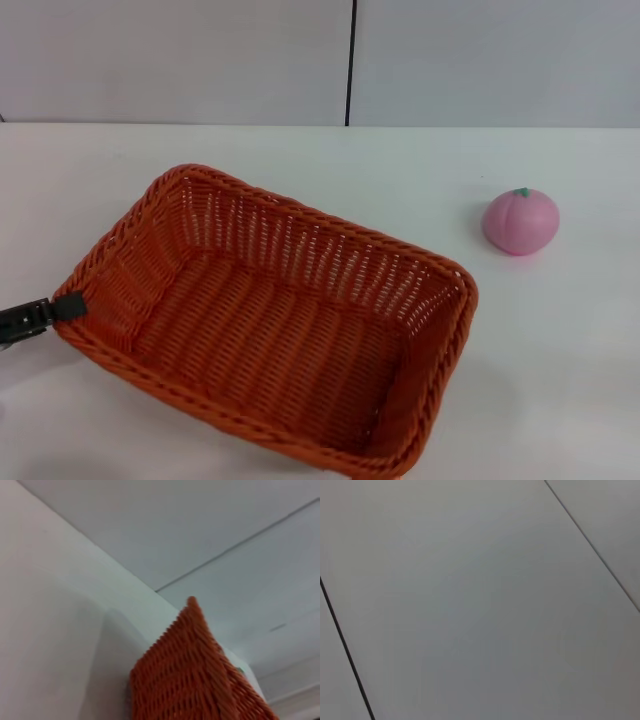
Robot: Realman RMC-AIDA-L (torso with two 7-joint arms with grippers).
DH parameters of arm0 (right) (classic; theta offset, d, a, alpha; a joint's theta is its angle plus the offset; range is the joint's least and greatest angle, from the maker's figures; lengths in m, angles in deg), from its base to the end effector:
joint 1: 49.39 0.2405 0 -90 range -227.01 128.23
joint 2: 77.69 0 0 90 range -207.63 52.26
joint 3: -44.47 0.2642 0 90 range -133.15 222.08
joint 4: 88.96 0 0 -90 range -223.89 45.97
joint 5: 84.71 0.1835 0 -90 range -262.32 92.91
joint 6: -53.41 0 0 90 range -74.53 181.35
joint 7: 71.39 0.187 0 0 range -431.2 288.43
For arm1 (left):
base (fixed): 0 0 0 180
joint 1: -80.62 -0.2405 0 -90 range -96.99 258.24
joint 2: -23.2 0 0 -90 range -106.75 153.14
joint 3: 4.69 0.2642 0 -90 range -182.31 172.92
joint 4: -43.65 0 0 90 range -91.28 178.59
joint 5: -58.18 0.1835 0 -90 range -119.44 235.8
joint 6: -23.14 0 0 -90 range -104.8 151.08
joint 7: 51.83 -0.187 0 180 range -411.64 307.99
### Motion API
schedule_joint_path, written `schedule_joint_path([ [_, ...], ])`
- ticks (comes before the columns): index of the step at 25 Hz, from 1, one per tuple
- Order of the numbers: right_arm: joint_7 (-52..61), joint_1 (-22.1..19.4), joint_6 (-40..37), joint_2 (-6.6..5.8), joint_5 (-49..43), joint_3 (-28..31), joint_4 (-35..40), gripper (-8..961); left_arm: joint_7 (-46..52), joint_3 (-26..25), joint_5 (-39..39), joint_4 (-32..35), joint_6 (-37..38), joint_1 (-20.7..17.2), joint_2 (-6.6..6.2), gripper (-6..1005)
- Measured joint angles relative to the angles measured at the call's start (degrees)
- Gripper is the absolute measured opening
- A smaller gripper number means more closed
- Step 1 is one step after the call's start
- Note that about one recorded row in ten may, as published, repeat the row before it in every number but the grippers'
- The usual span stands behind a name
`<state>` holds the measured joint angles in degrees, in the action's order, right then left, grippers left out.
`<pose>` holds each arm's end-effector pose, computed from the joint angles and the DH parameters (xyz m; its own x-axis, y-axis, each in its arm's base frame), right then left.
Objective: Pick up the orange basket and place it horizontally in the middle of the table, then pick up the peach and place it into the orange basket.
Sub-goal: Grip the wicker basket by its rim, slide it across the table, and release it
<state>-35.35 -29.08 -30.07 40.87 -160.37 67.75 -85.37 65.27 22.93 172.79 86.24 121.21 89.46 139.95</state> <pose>0.3903 0.2960 0.1278 0.3858 0.4265 -0.8181 -0.9188 0.2575 -0.2991 -0.3397 0.2271 0.0156 0.0367 0.7924 0.6089 0.9588 -0.1997 0.2022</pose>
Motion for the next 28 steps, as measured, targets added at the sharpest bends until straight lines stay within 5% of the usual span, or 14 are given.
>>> schedule_joint_path([
  [1,0.0,0.0,0.0,0.00,0.0,0.0,0.1,537,0.0,0.0,0.0,0.0,0.0,0.0,0.00,449],
  [2,0.0,0.0,0.0,0.00,0.0,0.0,0.1,538,0.5,0.2,0.4,0.0,5.0,1.2,-2.37,449],
  [25,0.0,-0.4,0.1,-0.08,0.3,0.3,0.6,537,0.8,0.3,9.9,0.6,11.4,4.5,-4.80,446],
  [26,0.0,-0.4,0.1,-0.08,0.3,0.3,0.6,538,0.7,0.7,11.2,0.2,13.3,5.0,-5.87,446],
  [28,0.0,-0.4,0.1,-0.09,0.3,0.2,0.6,538,0.6,0.9,11.9,0.3,13.6,5.2,-5.98,446],
])
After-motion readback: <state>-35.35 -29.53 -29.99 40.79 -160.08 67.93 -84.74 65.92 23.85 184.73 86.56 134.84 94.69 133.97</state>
